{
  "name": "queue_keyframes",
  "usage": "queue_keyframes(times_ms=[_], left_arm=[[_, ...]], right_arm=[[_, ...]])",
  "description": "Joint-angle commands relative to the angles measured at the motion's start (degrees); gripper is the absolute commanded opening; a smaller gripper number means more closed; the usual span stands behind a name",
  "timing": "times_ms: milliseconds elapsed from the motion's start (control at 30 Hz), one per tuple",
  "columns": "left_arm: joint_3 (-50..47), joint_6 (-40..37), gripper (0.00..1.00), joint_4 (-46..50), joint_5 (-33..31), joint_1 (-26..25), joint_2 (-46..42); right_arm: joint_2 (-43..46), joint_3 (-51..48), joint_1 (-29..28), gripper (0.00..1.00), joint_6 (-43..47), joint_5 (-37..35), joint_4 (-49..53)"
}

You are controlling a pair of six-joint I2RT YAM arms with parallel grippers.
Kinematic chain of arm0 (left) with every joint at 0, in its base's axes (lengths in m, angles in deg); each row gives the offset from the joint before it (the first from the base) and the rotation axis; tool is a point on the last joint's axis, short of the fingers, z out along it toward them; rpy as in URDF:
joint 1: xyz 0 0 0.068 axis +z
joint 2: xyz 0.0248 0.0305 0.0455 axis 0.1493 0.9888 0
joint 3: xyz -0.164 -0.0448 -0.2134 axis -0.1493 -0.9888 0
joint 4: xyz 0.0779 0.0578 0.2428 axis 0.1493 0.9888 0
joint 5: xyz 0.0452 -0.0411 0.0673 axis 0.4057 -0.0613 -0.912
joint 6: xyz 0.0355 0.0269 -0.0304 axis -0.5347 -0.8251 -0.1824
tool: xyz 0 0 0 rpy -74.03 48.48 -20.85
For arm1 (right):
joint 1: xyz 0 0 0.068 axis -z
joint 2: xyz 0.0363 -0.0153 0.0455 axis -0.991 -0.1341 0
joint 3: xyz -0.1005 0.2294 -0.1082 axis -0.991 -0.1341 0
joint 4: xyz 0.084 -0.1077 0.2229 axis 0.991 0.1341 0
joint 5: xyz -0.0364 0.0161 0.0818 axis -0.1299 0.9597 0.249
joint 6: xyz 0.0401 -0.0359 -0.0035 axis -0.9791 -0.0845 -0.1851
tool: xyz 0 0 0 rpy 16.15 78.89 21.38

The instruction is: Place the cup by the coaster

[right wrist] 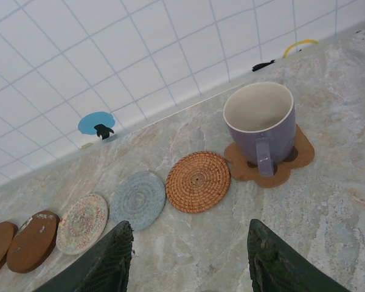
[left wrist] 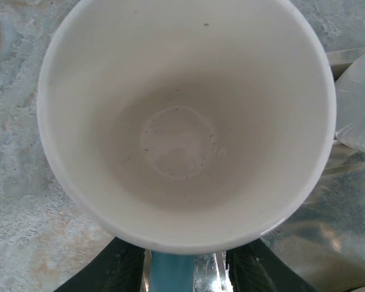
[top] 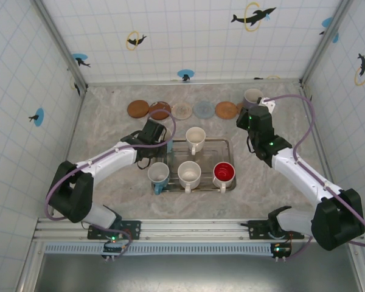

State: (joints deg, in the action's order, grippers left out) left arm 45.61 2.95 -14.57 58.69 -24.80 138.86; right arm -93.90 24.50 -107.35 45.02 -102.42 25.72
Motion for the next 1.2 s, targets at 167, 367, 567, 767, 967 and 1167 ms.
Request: queue_keyframes(times_ms=[167,367,567,767,967,1167], left_arm=[[0.25,-0.15,0.29,-1.19,-0.23,-0.1,1.29],[0.13,-0.2,0.2,-1.32,-0.19,-0.12,1.52],[0.49,-0.14,0.03,-0.71,-0.28,-0.17,1.69],[0.17,0.59,0.0,-1.56,-1.51,-0.27,-0.61],[-0.87,1.07,0.0,-2.99,-2.37,-0.67,-4.2],[-1.12,1.43,0.0,-3.61,-3.65,-0.82,-5.69]], right_arm=[[0.02,-0.92,0.36,0.53,-0.35,0.04,-2.52],[-0.12,-1.01,0.42,0.53,-0.41,-0.01,-2.52],[-0.07,-1.06,0.5,0.53,-0.4,0.1,-2.5],[-0.07,-1.22,0.6,0.53,-0.41,0.08,-2.5],[0.02,-1.27,0.7,0.53,-0.48,0.11,-2.5],[-0.07,-1.19,0.66,0.53,-0.42,0.44,-2.58]])
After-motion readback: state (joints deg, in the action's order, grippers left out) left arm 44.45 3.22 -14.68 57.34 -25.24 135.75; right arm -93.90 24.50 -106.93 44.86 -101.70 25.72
